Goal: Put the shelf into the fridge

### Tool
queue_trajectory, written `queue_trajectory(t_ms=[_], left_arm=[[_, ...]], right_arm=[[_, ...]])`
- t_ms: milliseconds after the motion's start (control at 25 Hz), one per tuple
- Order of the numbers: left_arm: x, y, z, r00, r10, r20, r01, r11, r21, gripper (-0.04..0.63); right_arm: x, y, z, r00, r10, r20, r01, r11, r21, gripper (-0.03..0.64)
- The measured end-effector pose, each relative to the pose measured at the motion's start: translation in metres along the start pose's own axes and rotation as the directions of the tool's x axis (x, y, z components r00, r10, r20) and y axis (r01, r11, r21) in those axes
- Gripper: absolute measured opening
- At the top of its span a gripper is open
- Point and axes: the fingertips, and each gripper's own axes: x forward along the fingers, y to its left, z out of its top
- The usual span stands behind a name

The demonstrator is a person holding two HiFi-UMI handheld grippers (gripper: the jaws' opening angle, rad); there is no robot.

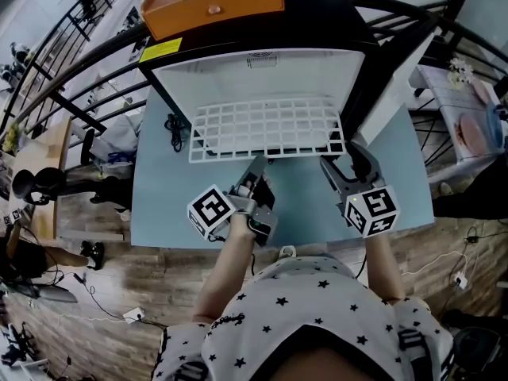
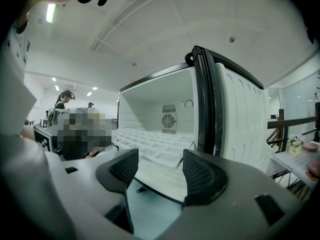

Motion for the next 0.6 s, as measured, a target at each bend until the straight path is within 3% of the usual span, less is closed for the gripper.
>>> queue_trajectory(t_ms=[320, 600], left_arm=[[0.012, -0.001, 0.007, 1.0, -0.023, -0.01, 0.023, 1.0, -0.004, 0.038], [0.031, -0.006, 0.019, 0.999, -0.029, -0.014, 0.029, 1.0, 0.009, 0.037]], right_arm=[[-0.009, 0.005, 0.006, 0.999, -0.045, 0.014, 0.045, 0.999, -0.01, 0.275], [-0.01, 0.022, 0.007, 1.0, -0.003, 0.022, 0.003, 1.0, -0.003, 0.275]])
